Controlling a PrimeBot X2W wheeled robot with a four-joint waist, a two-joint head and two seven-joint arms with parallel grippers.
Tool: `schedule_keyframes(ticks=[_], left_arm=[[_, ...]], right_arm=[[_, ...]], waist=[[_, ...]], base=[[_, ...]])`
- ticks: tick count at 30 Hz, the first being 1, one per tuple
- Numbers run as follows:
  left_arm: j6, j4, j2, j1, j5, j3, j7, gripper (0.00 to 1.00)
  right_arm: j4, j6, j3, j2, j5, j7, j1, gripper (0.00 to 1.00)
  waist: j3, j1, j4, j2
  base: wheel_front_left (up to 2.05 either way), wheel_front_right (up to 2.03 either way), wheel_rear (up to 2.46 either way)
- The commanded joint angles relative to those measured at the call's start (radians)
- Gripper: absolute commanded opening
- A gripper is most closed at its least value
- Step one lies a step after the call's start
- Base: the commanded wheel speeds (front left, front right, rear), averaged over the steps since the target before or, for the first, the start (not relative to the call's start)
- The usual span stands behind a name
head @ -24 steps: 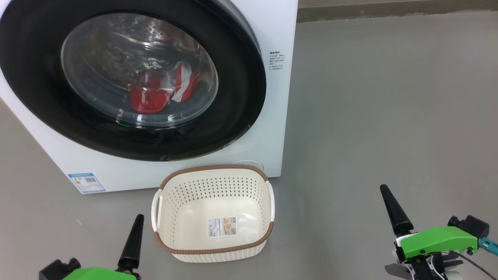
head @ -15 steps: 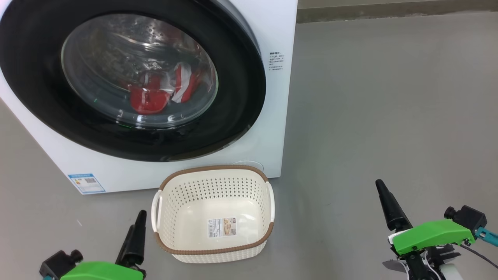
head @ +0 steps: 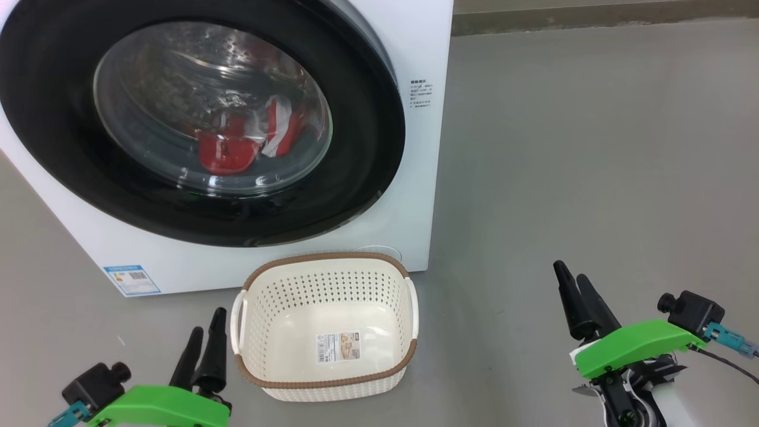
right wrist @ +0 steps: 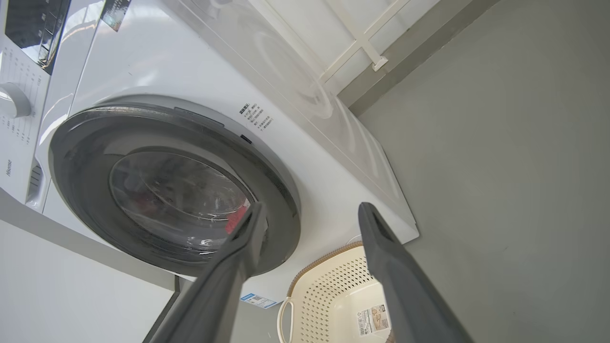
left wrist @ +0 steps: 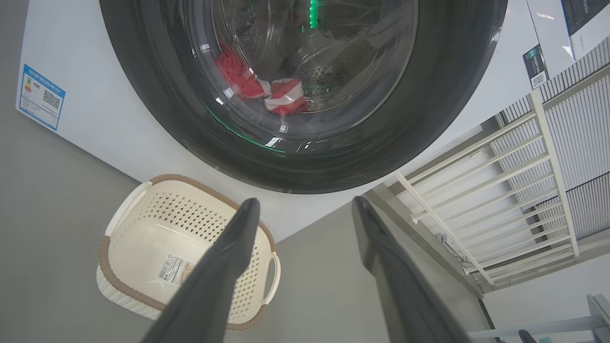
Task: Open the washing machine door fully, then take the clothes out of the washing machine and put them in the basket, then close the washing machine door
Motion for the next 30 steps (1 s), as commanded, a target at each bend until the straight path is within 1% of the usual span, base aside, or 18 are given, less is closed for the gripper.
schedule_keyframes(ticks=[1, 9, 19, 30], left_arm=[[0.009, -0.020, 0.013, -0.048, 0.024, 0.013, -0.014, 1.00], [0.019, -0.014, 0.013, -0.070, 0.127, 0.011, -0.038, 1.00], [0.017, 0.012, 0.013, -0.094, 0.252, -0.003, -0.067, 1.00], [0.026, 0.024, 0.015, -0.115, 0.393, -0.011, -0.100, 1.00]], right_arm=[[-0.021, 0.000, 0.014, -0.011, -0.025, -0.011, -0.055, 1.00], [0.001, 0.000, 0.037, -0.013, -0.113, -0.034, -0.083, 1.00], [0.031, 0.000, 0.057, -0.015, -0.231, -0.064, -0.117, 1.00], [0.049, 0.000, 0.087, -0.017, -0.355, -0.096, -0.147, 1.00]], waist=[[0.000, -0.0001, 0.000, 0.0000], [0.002, -0.0001, -0.002, 0.0000], [0.000, -0.0001, 0.002, 0.0000], [-0.005, -0.0001, 0.004, 0.0000]], base=[[0.00, 0.00, 0.00], [0.00, 0.00, 0.00], [0.00, 0.00, 0.00], [0.00, 0.00, 0.00]])
